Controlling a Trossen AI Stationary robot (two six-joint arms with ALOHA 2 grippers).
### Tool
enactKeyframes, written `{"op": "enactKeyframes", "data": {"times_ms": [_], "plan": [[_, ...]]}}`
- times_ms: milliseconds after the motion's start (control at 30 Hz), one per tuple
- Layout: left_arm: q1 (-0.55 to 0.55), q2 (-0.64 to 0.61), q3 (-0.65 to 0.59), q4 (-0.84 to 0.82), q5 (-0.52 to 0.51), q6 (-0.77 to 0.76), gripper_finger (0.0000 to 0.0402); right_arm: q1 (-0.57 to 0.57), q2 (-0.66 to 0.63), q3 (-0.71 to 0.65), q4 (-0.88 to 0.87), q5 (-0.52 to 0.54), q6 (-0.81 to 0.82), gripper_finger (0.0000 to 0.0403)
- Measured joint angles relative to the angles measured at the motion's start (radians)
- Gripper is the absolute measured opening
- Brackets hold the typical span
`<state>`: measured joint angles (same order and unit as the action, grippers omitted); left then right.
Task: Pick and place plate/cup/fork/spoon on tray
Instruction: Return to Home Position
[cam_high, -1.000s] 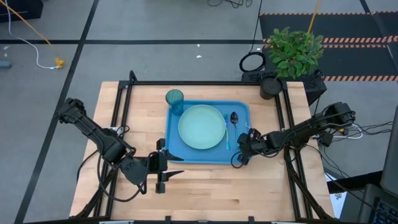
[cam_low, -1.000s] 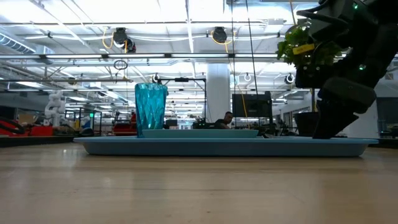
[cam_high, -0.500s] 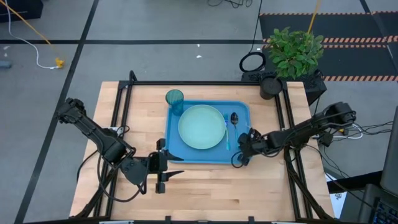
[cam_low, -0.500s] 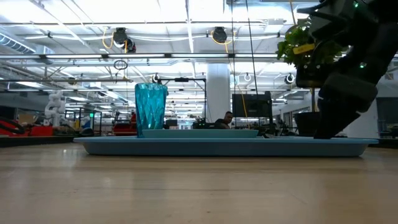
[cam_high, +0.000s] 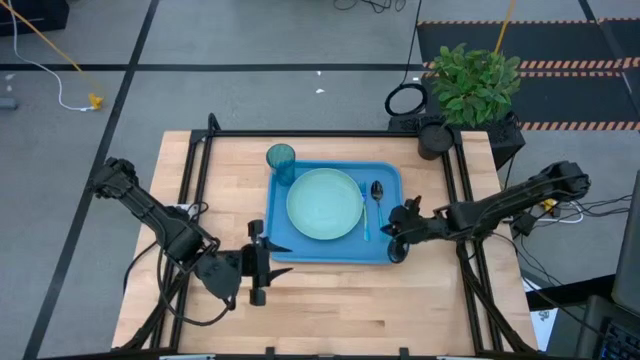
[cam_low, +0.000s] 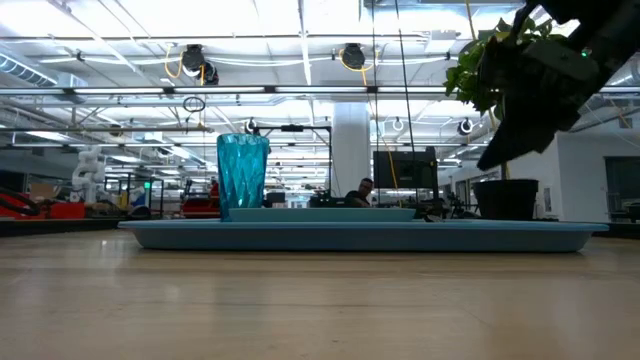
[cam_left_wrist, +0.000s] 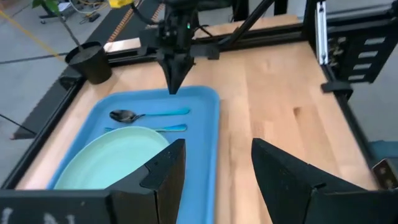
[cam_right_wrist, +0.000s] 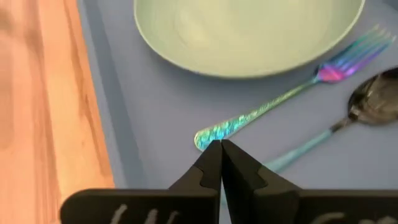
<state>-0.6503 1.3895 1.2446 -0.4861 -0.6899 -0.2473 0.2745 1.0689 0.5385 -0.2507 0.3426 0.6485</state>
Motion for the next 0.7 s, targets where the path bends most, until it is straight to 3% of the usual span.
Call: {"op": "enactKeyframes", "data": {"times_ms": [300, 533, 700], "plan": [[-0.036, -0.008, 0.0, -0.088, -0.081, 0.024, 0.0186, 0.002, -0.027, 0.0, 0.088, 0.005, -0.172, 0.0], [-0.112, -0.064, 0.0, -0.279, -0.218, -0.109, 0.0186, 0.009, -0.018, -0.1, 0.501, 0.02, -0.493, 0.0], [-0.158, -0.119, -0.093, -0.24, -0.261, -0.147, 0.0186, 0.026, -0.024, -0.215, 0.749, -0.002, -0.71, 0.0]]}}
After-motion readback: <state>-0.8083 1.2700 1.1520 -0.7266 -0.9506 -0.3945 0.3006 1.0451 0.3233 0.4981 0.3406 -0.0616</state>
